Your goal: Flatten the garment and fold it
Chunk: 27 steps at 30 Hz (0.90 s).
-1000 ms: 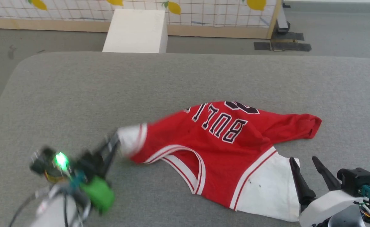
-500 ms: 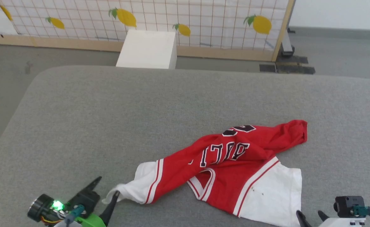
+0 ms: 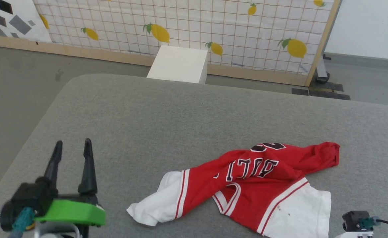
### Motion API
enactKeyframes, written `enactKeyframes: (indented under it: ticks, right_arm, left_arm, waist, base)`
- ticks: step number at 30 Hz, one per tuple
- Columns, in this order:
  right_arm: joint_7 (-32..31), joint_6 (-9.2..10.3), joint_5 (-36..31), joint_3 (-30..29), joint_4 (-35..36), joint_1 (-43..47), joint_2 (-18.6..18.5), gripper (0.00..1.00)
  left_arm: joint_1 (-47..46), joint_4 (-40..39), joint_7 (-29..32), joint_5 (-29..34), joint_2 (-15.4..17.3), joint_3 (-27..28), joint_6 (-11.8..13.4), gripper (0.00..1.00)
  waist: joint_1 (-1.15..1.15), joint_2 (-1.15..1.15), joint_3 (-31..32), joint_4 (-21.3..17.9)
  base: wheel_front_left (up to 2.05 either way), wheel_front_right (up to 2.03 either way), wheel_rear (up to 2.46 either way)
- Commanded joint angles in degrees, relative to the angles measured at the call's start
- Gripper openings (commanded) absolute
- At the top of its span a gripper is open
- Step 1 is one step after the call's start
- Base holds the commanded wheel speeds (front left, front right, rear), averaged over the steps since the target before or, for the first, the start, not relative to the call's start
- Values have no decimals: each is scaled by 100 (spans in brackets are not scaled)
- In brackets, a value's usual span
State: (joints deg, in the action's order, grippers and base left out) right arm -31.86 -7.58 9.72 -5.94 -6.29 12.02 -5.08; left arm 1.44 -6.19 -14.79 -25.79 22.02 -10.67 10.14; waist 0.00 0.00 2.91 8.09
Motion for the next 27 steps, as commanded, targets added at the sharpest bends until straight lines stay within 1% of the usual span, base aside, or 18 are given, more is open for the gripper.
enactKeyframes:
  ticks: [1,3,4,6,7,8,9,10,14,17,24,27]
  right_arm:
    - [-32,9,-136,47,-74,-166,-51,100]
    - [-73,9,-228,49,-211,-250,-42,100]
    - [-103,9,-276,53,-287,-296,-28,100]
    - [-130,9,-319,34,-428,-379,15,100]
    - [-154,9,-328,37,-496,-407,35,100]
    - [-184,9,-330,62,-571,-438,54,71]
    - [-197,9,-329,83,-621,-465,67,31]
    - [-200,9,-339,122,-667,-493,75,0]
    - [-108,9,-388,9,-686,-572,45,0]
    - [-94,9,-400,-196,-591,-613,-149,0]
    - [-380,9,-219,-903,-318,-632,-1064,0]
    - [-524,9,-114,-1091,-293,-597,-1310,0]
  left_arm:
    - [245,-58,-18,-5,-180,47,-63,100]
    - [375,-86,-19,-39,-429,88,-184,100]
    - [423,-60,-19,-42,-514,34,-319,100]
    - [486,129,-19,53,-533,-184,-548,100]
    - [482,218,-19,73,-562,-233,-606,100]
    - [463,307,-19,86,-610,-258,-655,100]
    - [443,375,-20,95,-647,-257,-679,100]
    - [418,456,-20,115,-683,-253,-705,100]
    - [370,660,-20,189,-768,-197,-786,100]
    - [400,807,-20,211,-786,-177,-839,100]
    - [364,1056,-20,283,-808,-228,-975,100]
    - [313,1121,-20,325,-856,-281,-1021,100]
  waist:
    - [0,0,-75,76]
    - [0,0,-135,111]
    - [0,0,-176,130]
    - [0,0,-236,162]
    - [0,0,-260,175]
    - [0,0,-298,186]
    - [0,0,-324,190]
    - [0,0,-345,195]
    - [0,0,-370,151]
    - [0,0,-346,53]
    - [0,0,-345,-216]
    - [0,0,-384,-288]
  base:
    - [0,0,0]
    - [0,0,0]
    - [0,0,0]
    - [0,0,0]
    - [0,0,0]
    - [0,0,0]
    - [0,0,0]
    - [0,0,0]
    - [0,0,0]
    - [0,0,0]
    - [0,0,0]
    - [0,0,0]
